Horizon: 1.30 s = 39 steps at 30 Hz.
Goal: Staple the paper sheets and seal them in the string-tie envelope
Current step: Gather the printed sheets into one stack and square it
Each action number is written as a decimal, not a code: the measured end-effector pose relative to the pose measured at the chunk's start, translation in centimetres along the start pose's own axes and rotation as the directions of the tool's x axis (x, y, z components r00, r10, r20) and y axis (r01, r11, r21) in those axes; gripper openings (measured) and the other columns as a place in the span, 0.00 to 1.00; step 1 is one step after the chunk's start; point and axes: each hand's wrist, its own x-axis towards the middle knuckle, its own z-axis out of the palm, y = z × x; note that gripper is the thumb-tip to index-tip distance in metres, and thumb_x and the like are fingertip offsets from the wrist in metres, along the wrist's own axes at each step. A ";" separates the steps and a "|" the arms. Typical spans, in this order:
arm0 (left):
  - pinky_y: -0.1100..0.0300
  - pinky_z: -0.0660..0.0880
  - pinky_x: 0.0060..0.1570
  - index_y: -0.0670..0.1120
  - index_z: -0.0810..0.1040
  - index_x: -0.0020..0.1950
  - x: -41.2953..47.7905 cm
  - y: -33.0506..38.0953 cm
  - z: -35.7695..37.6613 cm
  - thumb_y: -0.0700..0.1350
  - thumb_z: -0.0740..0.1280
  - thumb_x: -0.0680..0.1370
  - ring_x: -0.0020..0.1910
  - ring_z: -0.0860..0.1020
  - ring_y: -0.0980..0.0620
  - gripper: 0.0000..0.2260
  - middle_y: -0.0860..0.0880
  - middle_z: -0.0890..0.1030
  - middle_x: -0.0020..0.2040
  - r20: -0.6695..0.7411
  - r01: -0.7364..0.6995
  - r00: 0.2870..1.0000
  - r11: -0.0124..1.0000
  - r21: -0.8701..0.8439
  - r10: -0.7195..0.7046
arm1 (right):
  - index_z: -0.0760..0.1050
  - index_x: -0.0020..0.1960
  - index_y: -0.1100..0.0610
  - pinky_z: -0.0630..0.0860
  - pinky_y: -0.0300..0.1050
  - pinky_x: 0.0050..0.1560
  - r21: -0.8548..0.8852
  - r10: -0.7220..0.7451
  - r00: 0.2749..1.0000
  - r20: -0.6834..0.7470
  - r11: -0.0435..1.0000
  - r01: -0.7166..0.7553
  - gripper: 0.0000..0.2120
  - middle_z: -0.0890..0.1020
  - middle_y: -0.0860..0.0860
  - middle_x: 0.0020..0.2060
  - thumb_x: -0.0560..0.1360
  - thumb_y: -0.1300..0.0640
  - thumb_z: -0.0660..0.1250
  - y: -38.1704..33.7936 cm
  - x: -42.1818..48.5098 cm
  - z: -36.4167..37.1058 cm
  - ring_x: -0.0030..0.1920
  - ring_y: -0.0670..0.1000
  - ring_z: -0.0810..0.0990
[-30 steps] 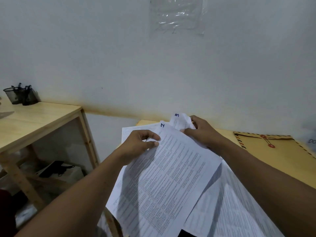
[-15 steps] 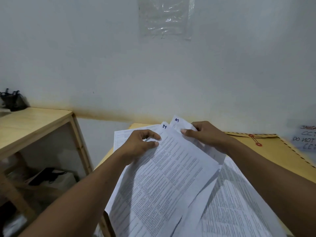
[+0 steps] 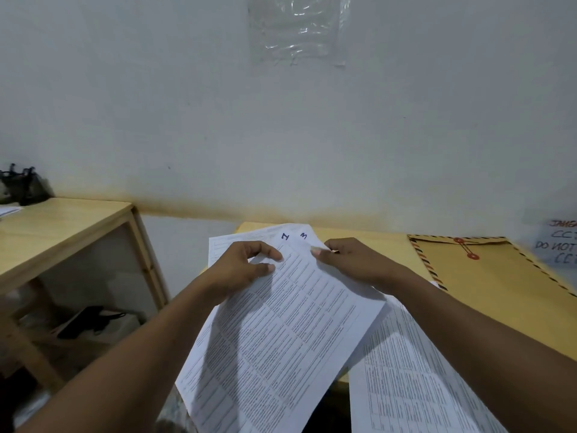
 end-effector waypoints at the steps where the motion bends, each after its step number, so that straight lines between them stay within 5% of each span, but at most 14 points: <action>1: 0.57 0.79 0.53 0.50 0.86 0.50 -0.2 -0.2 -0.2 0.37 0.72 0.77 0.51 0.81 0.52 0.08 0.51 0.84 0.55 -0.007 0.003 1.000 1.000 0.005 -0.003 | 0.79 0.47 0.60 0.73 0.46 0.45 -0.027 0.002 1.000 0.020 1.000 -0.001 0.23 0.84 0.53 0.42 0.75 0.38 0.67 0.1 0.0 0.2 0.40 0.49 0.80; 4: 0.50 0.79 0.59 0.51 0.85 0.50 -0.7 -1.1 -0.5 0.37 0.71 0.78 0.54 0.82 0.50 0.09 0.51 0.84 0.57 0.052 0.019 0.998 0.999 0.031 -0.020 | 0.81 0.57 0.57 0.78 0.48 0.54 -0.066 0.014 0.997 0.082 0.998 -0.008 0.10 0.86 0.51 0.51 0.79 0.54 0.67 0.8 0.2 1.2 0.49 0.51 0.84; 10: 0.47 0.76 0.65 0.56 0.81 0.54 -1.6 -2.0 -1.1 0.36 0.67 0.79 0.61 0.78 0.50 0.14 0.55 0.80 0.62 0.156 0.036 0.986 0.985 0.171 -0.063 | 0.69 0.74 0.53 0.67 0.51 0.71 -0.102 0.060 0.987 0.147 0.994 -0.046 0.26 0.72 0.48 0.73 0.78 0.48 0.60 0.3 -0.2 4.8 0.72 0.52 0.71; 13: 0.46 0.76 0.65 0.57 0.79 0.57 -1.9 -2.5 -2.0 0.37 0.68 0.79 0.61 0.79 0.50 0.15 0.54 0.80 0.62 0.124 0.052 0.989 0.978 0.200 -0.078 | 0.72 0.70 0.50 0.72 0.54 0.67 -0.083 0.051 0.989 0.139 0.996 -0.039 0.23 0.77 0.46 0.68 0.77 0.46 0.61 0.0 -0.7 6.3 0.65 0.52 0.76; 18: 0.52 0.83 0.51 0.57 0.72 0.61 -2.8 -2.7 -2.9 0.40 0.70 0.80 0.50 0.86 0.45 0.16 0.48 0.85 0.55 0.092 0.104 0.989 0.984 0.145 -0.118 | 0.73 0.67 0.53 0.75 0.47 0.56 -0.083 0.046 0.985 0.168 0.996 -0.032 0.16 0.81 0.49 0.61 0.80 0.53 0.62 0.3 -0.6 7.3 0.58 0.52 0.79; 24: 0.54 0.83 0.46 0.57 0.75 0.62 -2.8 -2.8 -2.7 0.42 0.71 0.79 0.47 0.87 0.48 0.15 0.48 0.86 0.54 0.062 0.134 0.988 0.980 0.144 -0.145 | 0.75 0.66 0.53 0.75 0.54 0.65 -0.136 0.069 0.979 0.192 0.990 -0.043 0.15 0.81 0.50 0.61 0.80 0.57 0.62 0.2 -0.1 6.1 0.60 0.53 0.80; 30: 0.52 0.83 0.50 0.50 0.80 0.64 -3.2 -3.1 -2.7 0.42 0.64 0.83 0.47 0.87 0.50 0.11 0.48 0.87 0.53 0.033 0.161 0.985 0.969 0.189 -0.170 | 0.72 0.71 0.54 0.74 0.46 0.60 -0.085 0.054 0.963 0.264 0.996 -0.033 0.22 0.79 0.49 0.63 0.79 0.64 0.55 -0.5 -0.1 7.0 0.63 0.52 0.78; 39: 0.62 0.79 0.43 0.57 0.72 0.71 -4.2 -5.0 -4.2 0.44 0.69 0.81 0.45 0.86 0.55 0.19 0.54 0.86 0.50 -0.059 0.156 0.987 0.978 0.141 -0.149 | 0.73 0.70 0.51 0.77 0.49 0.62 -0.092 0.022 0.950 0.311 0.996 0.007 0.22 0.80 0.48 0.63 0.78 0.61 0.57 -1.3 2.2 8.6 0.61 0.50 0.80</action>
